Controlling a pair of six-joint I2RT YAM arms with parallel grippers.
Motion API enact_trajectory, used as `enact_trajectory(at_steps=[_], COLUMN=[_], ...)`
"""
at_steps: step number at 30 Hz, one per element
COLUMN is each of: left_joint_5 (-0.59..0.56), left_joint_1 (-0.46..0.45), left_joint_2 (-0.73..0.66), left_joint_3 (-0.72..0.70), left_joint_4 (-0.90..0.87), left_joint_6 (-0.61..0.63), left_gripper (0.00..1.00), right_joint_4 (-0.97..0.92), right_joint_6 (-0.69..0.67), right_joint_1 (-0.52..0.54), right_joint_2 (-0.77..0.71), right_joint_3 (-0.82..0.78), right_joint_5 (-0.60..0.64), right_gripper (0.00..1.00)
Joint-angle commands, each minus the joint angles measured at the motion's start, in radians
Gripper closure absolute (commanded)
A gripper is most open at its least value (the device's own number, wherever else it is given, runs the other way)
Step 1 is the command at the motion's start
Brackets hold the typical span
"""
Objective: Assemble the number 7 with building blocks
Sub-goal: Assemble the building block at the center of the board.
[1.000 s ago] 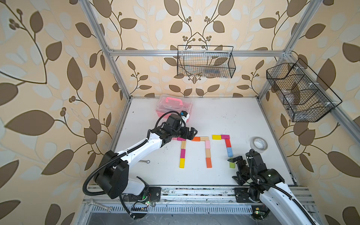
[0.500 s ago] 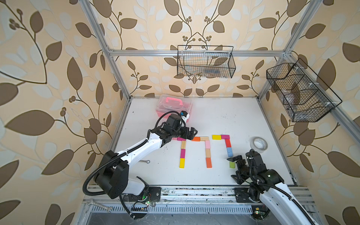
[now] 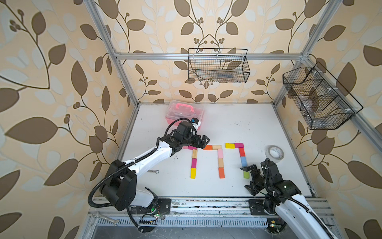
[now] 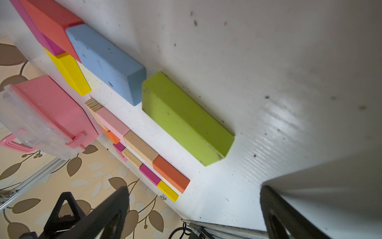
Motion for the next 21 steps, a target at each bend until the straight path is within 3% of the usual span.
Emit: enact_trajectory(at_steps=[1, 15, 21], left_joint_5=[0.024, 0.024, 0.022], left_joint_1=[-0.003, -0.003, -0.003], left_joint_2=[0.006, 0.006, 0.007], left_joint_3=[0.019, 0.019, 0.02], left_joint_4=[0.03, 0.022, 0.022], left_joint_6=[-0.004, -0.005, -0.004], left_gripper=[0.01, 0.01, 0.01], right_joint_4=[-0.054, -0.029, -0.023], right_joint_6=[0.056, -0.193, -0.232], right_joint_1=[-0.032, -0.263, -0.298], right_joint_2=[-0.007, 0.156, 0.19], right_joint_3=[-0.062, -0.02, -0.012], right_joint_5=[0.041, -0.06, -0.075], right_gripper=[0.0, 0.0, 0.0])
